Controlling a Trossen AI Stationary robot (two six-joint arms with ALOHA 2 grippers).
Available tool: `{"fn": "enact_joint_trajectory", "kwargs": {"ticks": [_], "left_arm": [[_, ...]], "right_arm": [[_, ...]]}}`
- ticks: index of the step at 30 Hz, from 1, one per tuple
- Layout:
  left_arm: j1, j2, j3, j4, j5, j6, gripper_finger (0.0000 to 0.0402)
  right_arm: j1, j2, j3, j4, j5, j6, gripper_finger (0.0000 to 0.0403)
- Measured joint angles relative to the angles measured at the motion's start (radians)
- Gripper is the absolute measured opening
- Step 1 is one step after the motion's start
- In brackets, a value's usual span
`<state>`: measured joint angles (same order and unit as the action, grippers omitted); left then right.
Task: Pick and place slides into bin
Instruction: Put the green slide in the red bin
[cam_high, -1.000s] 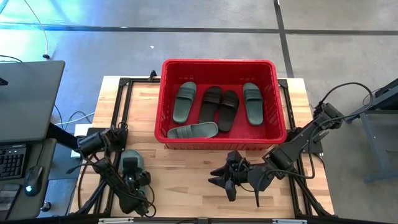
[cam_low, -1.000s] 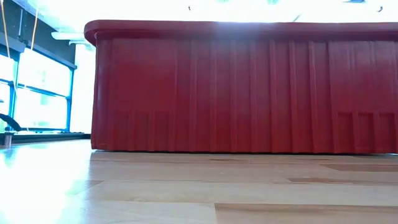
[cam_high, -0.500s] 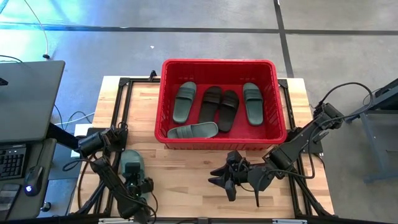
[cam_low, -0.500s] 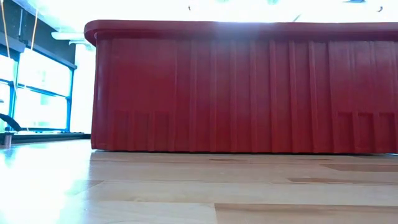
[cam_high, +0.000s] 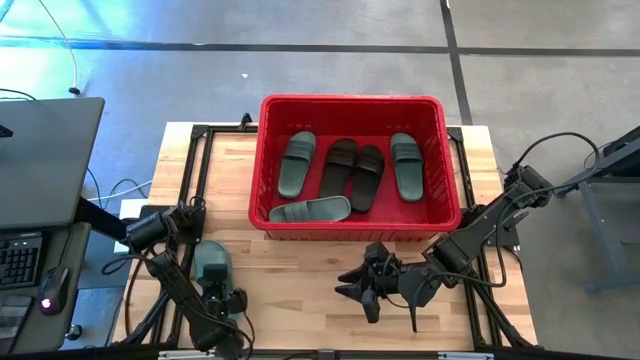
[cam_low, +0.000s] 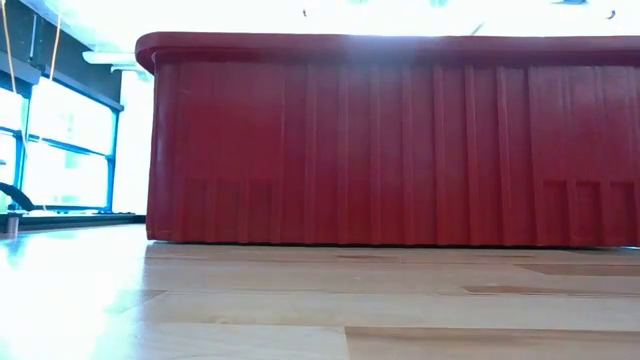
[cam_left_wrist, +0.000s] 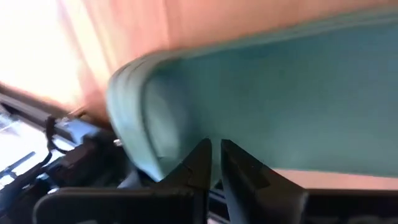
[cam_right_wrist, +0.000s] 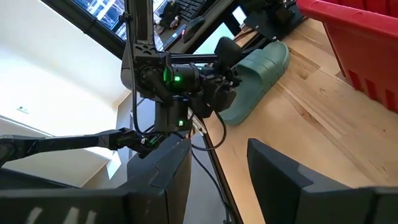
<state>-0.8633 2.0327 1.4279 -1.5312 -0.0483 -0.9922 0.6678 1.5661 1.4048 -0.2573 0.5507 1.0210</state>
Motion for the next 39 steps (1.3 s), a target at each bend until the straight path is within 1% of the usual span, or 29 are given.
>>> {"fn": "enact_joint_trajectory", "kwargs": {"ticks": [3, 6, 13, 15, 18, 21, 24, 28, 31, 34, 39], "left_arm": [[-0.001, 0.0, 0.011, 0.054, 0.003, 0.001, 0.0047], [-0.001, 0.0, 0.023, 0.102, -0.001, 0.004, 0.0081], [0.0, 0.0, 0.043, 0.069, -0.015, 0.004, 0.0163], [0.0, 0.0, 0.054, 0.064, -0.027, 0.028, 0.018], [0.0, 0.0, 0.073, 0.034, -0.075, 0.076, 0.0197], [0.008, -0.001, 0.079, -0.045, -0.108, 0.05, 0.0201], [0.021, -0.002, 0.066, -0.041, -0.117, 0.041, 0.0196], [0.038, 0.017, 0.06, -0.038, -0.165, 0.04, 0.0183], [0.051, 0.02, 0.022, -0.039, -0.185, 0.04, 0.0173], [0.068, 0.021, -0.039, -0.04, -0.164, 0.04, 0.0165], [0.087, 0.021, -0.14, -0.015, -0.091, 0.04, 0.0157]], "right_arm": [[0.0, 0.0, 0.0, 0.0, 0.0, 0.0, 0.0147], [0.0, 0.0, 0.0, 0.0, 0.0, -0.007, 0.0145], [0.0, 0.0, 0.0, 0.0, 0.0, -0.024, 0.0147], [0.0, 0.0, 0.0, 0.0, 0.0, -0.034, 0.0145], [0.0, 0.0, 0.0, 0.0, 0.0, -0.034, 0.0145], [0.0, 0.0, 0.0, 0.0, 0.0, -0.034, 0.0147], [0.0, 0.0, 0.0, 0.0, 0.0, -0.034, 0.0145], [0.0, 0.0, 0.0, 0.0, 0.0, -0.035, 0.0146], [0.0, 0.0, 0.0, 0.0, 0.0, -0.033, 0.0147], [0.0, 0.0, 0.0, 0.0, 0.0, -0.034, 0.0145], [0.0, 0.0, 0.0, 0.0, 0.0, -0.034, 0.0147]]}}
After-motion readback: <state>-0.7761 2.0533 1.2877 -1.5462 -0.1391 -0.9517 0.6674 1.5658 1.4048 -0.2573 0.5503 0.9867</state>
